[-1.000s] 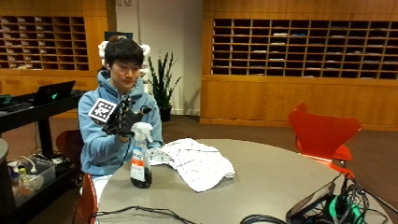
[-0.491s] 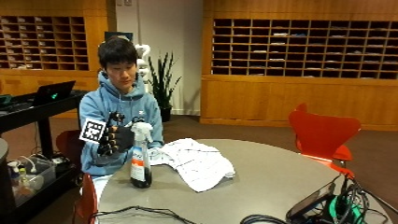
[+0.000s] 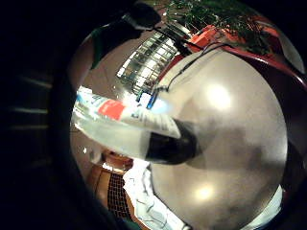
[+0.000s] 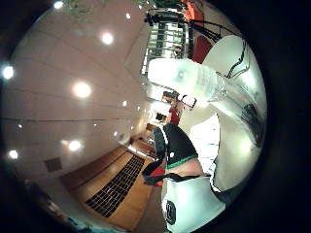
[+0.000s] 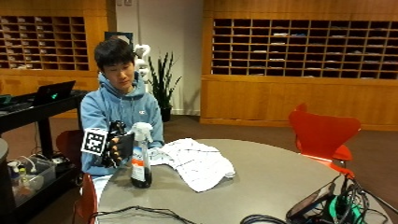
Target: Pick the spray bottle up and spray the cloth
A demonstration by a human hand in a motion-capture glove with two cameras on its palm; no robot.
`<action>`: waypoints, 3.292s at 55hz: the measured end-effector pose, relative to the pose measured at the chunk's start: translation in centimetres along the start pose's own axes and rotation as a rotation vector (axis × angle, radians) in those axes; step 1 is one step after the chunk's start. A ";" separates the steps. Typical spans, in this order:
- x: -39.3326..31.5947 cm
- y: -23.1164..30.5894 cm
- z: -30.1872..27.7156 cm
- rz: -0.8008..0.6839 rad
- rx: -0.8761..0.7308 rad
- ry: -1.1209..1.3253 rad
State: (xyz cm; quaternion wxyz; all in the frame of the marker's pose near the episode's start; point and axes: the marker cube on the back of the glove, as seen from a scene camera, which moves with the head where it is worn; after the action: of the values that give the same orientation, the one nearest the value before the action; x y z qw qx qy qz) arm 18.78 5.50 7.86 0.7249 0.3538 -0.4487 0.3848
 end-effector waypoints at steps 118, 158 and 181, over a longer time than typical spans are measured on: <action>-0.5 -6.2 6.3 0.080 -0.261 0.075; -9.9 -5.5 9.8 -0.184 -0.848 0.649; -16.2 -2.1 13.6 -0.443 -1.074 1.332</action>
State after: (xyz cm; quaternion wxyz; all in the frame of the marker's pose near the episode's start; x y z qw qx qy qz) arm 10.60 -11.02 -2.77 0.9620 -0.2532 0.0255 0.0989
